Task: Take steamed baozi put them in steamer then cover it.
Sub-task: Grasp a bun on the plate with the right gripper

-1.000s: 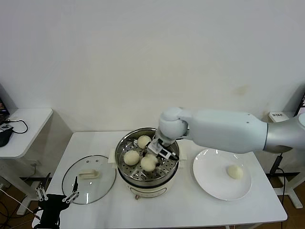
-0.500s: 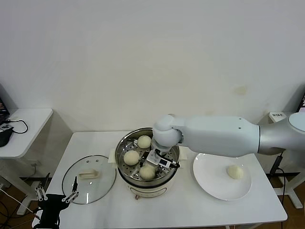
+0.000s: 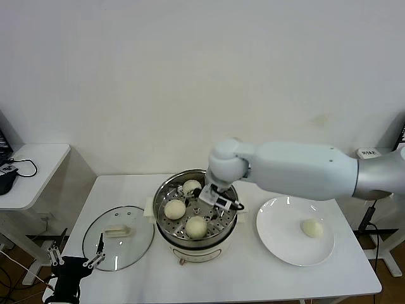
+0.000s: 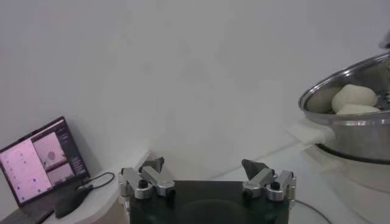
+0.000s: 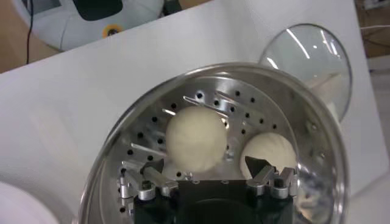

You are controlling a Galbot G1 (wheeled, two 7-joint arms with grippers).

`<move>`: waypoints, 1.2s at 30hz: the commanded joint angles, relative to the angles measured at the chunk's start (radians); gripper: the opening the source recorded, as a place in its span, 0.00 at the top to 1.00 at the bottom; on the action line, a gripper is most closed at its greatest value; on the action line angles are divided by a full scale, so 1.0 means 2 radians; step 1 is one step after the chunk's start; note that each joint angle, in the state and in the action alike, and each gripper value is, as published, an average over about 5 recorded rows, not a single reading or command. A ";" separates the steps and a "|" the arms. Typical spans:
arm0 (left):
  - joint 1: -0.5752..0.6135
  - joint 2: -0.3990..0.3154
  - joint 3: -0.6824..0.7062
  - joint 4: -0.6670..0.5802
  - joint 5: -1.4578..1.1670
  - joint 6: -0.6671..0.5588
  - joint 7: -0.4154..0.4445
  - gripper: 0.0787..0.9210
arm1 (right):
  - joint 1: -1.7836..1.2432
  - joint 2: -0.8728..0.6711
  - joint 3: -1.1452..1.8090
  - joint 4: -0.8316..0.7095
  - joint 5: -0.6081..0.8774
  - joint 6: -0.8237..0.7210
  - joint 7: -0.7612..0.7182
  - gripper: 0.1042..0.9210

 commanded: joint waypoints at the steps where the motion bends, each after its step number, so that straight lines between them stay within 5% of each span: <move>1: 0.000 0.002 0.001 -0.001 0.001 0.000 0.000 0.12 | 0.024 -0.063 0.076 -0.003 0.019 -0.077 -0.022 0.12; 10: -0.002 0.012 0.000 0.003 -0.002 -0.003 0.000 0.12 | 0.016 -0.222 0.093 0.043 0.051 -0.185 -0.018 0.12; 21: -0.012 0.022 0.008 0.016 -0.007 -0.006 0.001 0.12 | -0.164 -0.373 0.192 0.037 -0.038 -0.162 -0.019 0.12; 36: -0.010 0.024 0.007 0.017 -0.002 0.000 0.004 0.12 | -0.453 -0.336 0.420 -0.083 -0.116 -0.120 -0.026 0.12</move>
